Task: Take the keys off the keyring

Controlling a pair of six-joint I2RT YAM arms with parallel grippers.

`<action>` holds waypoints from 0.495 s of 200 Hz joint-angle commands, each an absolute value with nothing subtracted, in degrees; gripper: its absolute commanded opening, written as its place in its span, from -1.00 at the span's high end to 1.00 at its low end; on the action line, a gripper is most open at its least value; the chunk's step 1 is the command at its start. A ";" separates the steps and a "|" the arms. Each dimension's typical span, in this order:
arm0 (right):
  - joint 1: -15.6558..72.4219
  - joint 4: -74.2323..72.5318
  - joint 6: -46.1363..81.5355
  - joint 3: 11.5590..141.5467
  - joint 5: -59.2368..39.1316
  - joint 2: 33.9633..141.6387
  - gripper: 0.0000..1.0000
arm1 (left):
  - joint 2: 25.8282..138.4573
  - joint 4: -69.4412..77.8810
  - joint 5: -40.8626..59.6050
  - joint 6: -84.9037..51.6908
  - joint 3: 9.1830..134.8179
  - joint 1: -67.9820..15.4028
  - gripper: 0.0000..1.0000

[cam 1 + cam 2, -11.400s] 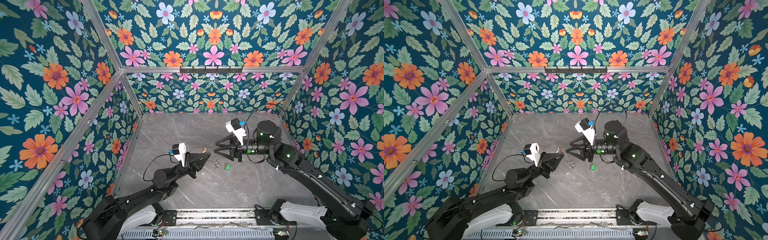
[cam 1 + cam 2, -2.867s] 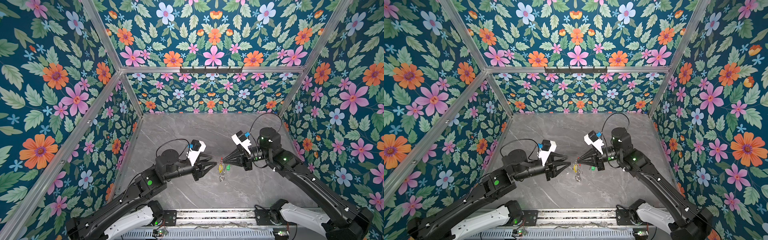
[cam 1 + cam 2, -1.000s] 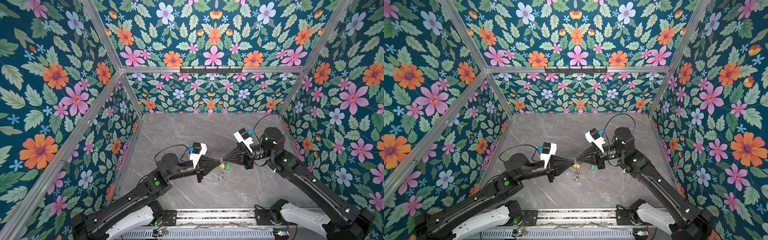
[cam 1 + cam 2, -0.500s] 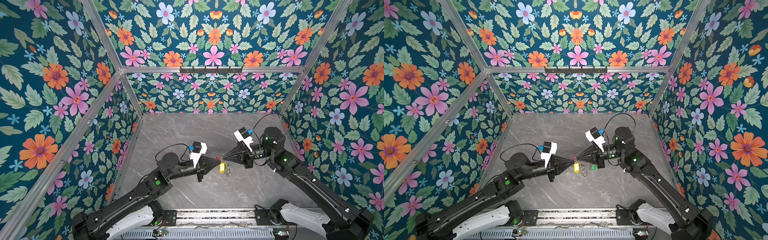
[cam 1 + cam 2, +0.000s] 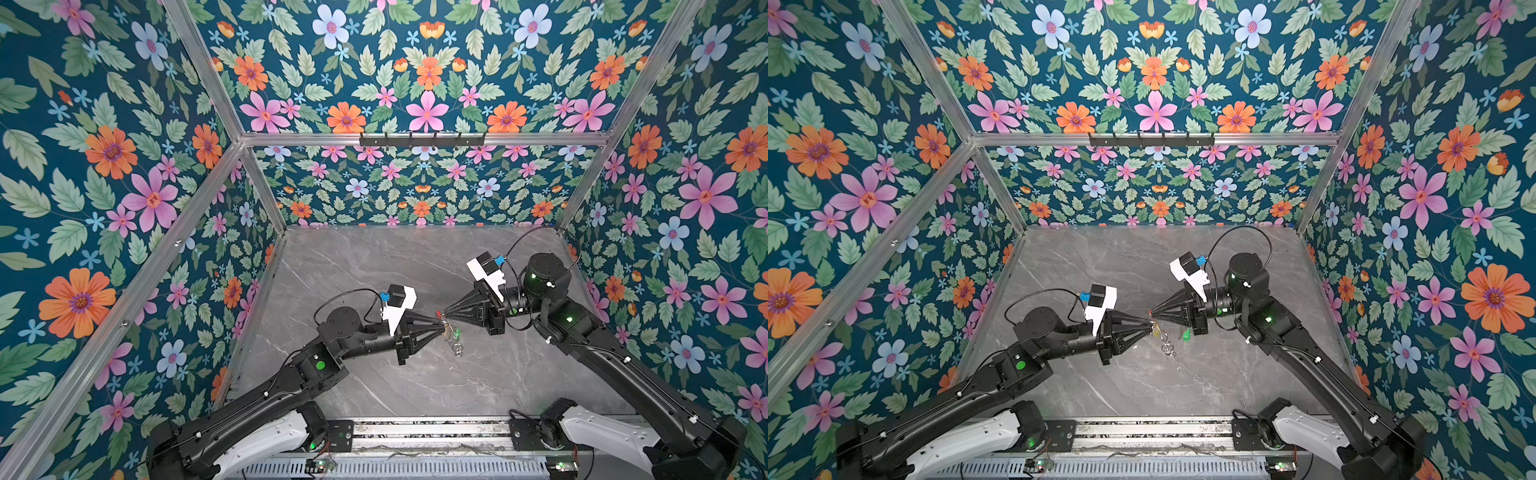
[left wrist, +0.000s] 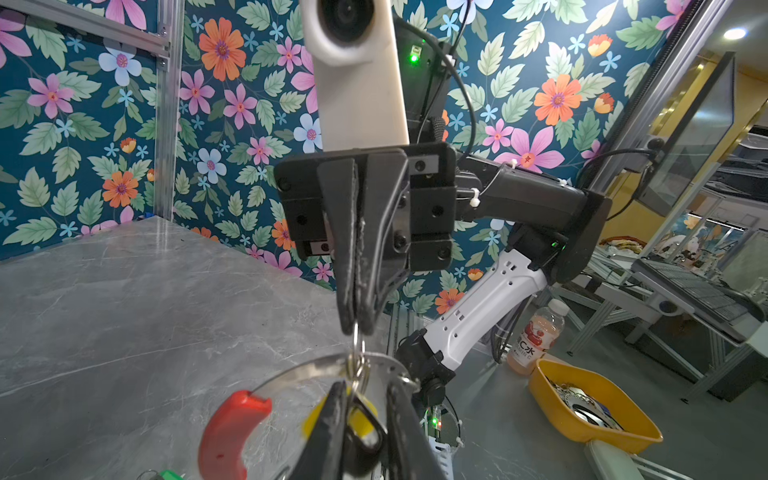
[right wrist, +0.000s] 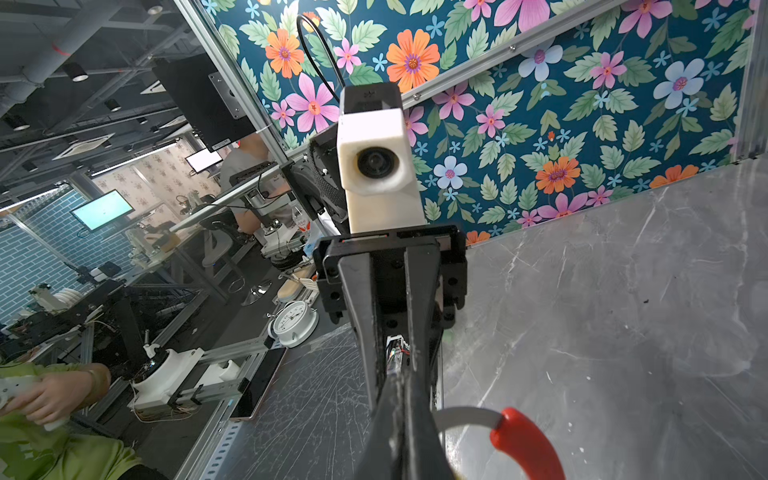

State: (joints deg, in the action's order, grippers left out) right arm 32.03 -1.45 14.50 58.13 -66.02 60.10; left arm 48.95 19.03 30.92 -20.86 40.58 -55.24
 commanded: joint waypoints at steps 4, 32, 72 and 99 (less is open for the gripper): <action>32.04 -3.75 14.24 58.01 -67.03 59.59 1.00 | 48.87 19.02 30.33 -20.32 41.28 -55.19 0.52; 32.05 -3.79 14.41 57.66 -67.06 59.24 1.00 | 48.28 17.40 28.33 -19.01 41.66 -55.14 0.44; 32.01 -4.59 14.76 57.00 -66.82 59.06 1.00 | 49.41 18.80 29.68 -18.90 42.86 -55.18 0.38; 32.08 -5.60 15.36 56.54 -66.64 58.99 1.00 | 51.26 18.84 30.35 -18.86 43.76 -55.13 0.42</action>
State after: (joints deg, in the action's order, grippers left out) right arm 32.01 -1.93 14.57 56.75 -66.04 59.33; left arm 50.28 17.50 29.36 -19.53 42.89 -55.22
